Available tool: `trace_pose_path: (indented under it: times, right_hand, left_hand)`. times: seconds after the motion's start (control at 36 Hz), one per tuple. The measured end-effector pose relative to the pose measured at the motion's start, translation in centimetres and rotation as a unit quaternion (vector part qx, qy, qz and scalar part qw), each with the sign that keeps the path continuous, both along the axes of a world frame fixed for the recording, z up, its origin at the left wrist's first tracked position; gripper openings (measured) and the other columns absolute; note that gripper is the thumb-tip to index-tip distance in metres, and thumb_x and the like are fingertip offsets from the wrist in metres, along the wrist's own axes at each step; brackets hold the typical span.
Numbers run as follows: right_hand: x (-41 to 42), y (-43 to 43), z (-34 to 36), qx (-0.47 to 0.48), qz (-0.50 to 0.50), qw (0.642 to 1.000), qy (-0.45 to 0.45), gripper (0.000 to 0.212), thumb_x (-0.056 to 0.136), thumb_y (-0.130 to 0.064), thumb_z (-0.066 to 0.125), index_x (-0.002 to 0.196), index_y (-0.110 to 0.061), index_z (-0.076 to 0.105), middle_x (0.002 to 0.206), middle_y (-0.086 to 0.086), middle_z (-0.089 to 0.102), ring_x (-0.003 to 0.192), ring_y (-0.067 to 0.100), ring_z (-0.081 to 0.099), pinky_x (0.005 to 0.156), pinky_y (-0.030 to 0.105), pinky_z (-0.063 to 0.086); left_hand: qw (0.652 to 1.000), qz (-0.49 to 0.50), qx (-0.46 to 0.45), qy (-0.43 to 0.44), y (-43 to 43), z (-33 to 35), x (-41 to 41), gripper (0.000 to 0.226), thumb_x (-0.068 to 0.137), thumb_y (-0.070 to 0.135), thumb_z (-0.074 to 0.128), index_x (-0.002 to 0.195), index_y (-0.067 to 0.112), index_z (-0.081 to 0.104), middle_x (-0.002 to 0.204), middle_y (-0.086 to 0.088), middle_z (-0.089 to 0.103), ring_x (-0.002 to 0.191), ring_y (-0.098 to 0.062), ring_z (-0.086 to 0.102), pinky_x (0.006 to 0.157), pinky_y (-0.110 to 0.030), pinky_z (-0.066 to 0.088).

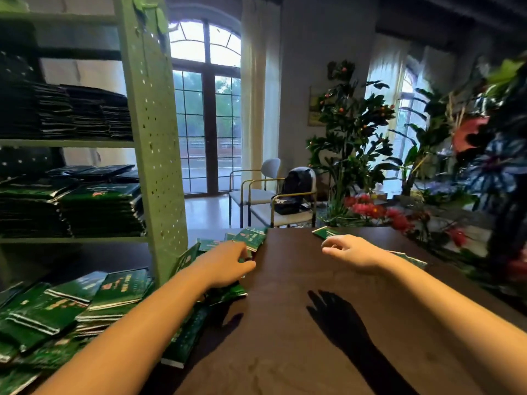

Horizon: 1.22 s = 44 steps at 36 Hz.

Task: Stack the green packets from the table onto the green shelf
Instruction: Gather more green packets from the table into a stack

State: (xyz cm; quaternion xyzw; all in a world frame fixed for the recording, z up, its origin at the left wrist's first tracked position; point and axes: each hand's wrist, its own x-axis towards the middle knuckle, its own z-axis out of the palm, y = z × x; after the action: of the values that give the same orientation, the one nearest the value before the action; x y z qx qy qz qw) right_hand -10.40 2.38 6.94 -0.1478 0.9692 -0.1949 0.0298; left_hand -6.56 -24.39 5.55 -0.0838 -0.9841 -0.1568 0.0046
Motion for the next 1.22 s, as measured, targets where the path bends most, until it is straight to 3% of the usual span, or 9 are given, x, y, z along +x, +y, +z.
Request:
trace_pose_path:
  times: [0.19, 0.36, 0.5, 0.64, 0.86, 1.08, 1.14, 1.22]
  right_hand:
    - [-3.9, 4.1, -5.5, 0.121, -0.115, 0.986, -0.001, 0.048, 0.097, -0.049, 0.039, 0.140, -0.026, 0.040, 0.147, 0.012, 0.037, 0.132, 0.031, 0.037, 0.107, 0.043, 0.033]
    - [-6.2, 6.5, -8.3, 0.140, -0.207, 0.968, -0.003, 0.058, 0.096, -0.058, 0.031, 0.149, -0.037, 0.020, 0.159, 0.003, 0.014, 0.146, 0.027, 0.010, 0.116, 0.048, 0.012]
    - [-8.1, 8.5, -9.4, 0.129, -0.263, 0.956, 0.000, 0.063, 0.094, -0.063, 0.027, 0.150, -0.037, 0.014, 0.161, 0.004, 0.002, 0.146, 0.035, -0.001, 0.115, 0.057, 0.004]
    - [-10.0, 11.5, -9.8, 0.123, -0.295, 0.947, -0.029, 0.069, 0.089, -0.072, 0.021, 0.150, -0.041, 0.010, 0.161, 0.007, 0.000, 0.145, 0.040, -0.001, 0.113, 0.060, 0.007]
    - [-11.4, 11.4, -10.8, 0.149, -0.250, 0.956, -0.043, 0.068, 0.085, -0.077, 0.026, 0.147, -0.047, 0.021, 0.160, 0.005, 0.011, 0.144, 0.037, 0.012, 0.112, 0.059, 0.015]
    - [-9.1, 5.2, -11.1, 0.156, -0.081, 0.984, 0.011, 0.064, 0.086, -0.074, 0.031, 0.144, -0.051, 0.019, 0.160, -0.002, 0.012, 0.144, 0.030, 0.012, 0.109, 0.056, 0.018]
    - [-8.5, 3.6, -10.9, 0.118, -0.039, 0.992, 0.022, 0.063, 0.091, -0.065, 0.036, 0.147, -0.044, 0.018, 0.159, -0.004, 0.017, 0.144, 0.026, 0.016, 0.108, 0.055, 0.020]
    - [-9.1, 2.3, -10.2, -0.056, -0.003, 0.998, -0.002, 0.051, 0.096, -0.040, 0.042, 0.144, -0.029, 0.030, 0.147, 0.003, 0.042, 0.134, 0.025, 0.039, 0.107, 0.047, 0.031]
  left_hand:
    - [0.990, 0.061, -0.119, 0.040, 1.1, -3.6, -5.1, 0.059, 0.096, 0.053, 0.043, 0.143, 0.018, 0.037, 0.148, -0.012, 0.038, 0.134, -0.032, 0.039, 0.107, -0.045, 0.037]
    - [0.988, 0.048, -0.145, 0.015, 3.1, -5.2, -7.9, 0.069, 0.098, 0.057, 0.035, 0.155, 0.027, 0.012, 0.164, -0.006, 0.005, 0.150, -0.030, 0.006, 0.120, -0.050, 0.010]
    - [0.988, 0.021, -0.150, 0.008, 5.0, -5.8, -10.0, 0.068, 0.100, 0.056, 0.032, 0.156, 0.027, 0.008, 0.164, -0.005, 0.002, 0.150, -0.027, 0.001, 0.119, -0.052, 0.006]
    - [0.988, -0.017, -0.153, 0.001, 7.5, -6.5, -12.3, 0.067, 0.101, 0.055, 0.030, 0.156, 0.027, 0.006, 0.164, -0.005, -0.001, 0.150, -0.028, -0.001, 0.118, -0.052, 0.005]
    - [0.990, -0.048, -0.131, -0.015, 11.4, -7.8, -14.7, 0.067, 0.101, 0.054, 0.030, 0.156, 0.025, 0.007, 0.164, -0.005, 0.001, 0.150, -0.028, 0.002, 0.119, -0.049, 0.009]
    - [0.995, -0.080, -0.055, -0.001, 14.4, -9.7, -14.7, 0.061, 0.102, 0.052, 0.024, 0.156, 0.029, 0.009, 0.164, -0.001, 0.008, 0.151, -0.022, 0.004, 0.120, -0.045, 0.009]
    - [0.996, -0.090, -0.028, 0.004, 14.4, -9.8, -14.2, 0.056, 0.104, 0.048, 0.022, 0.156, 0.030, 0.011, 0.164, 0.000, 0.010, 0.151, -0.020, 0.005, 0.120, -0.044, 0.010]
    - [0.995, -0.091, 0.033, 0.023, 13.7, -9.5, -13.5, 0.050, 0.105, 0.041, 0.022, 0.152, 0.025, 0.025, 0.158, -0.001, 0.029, 0.147, -0.021, 0.021, 0.117, -0.043, 0.019]
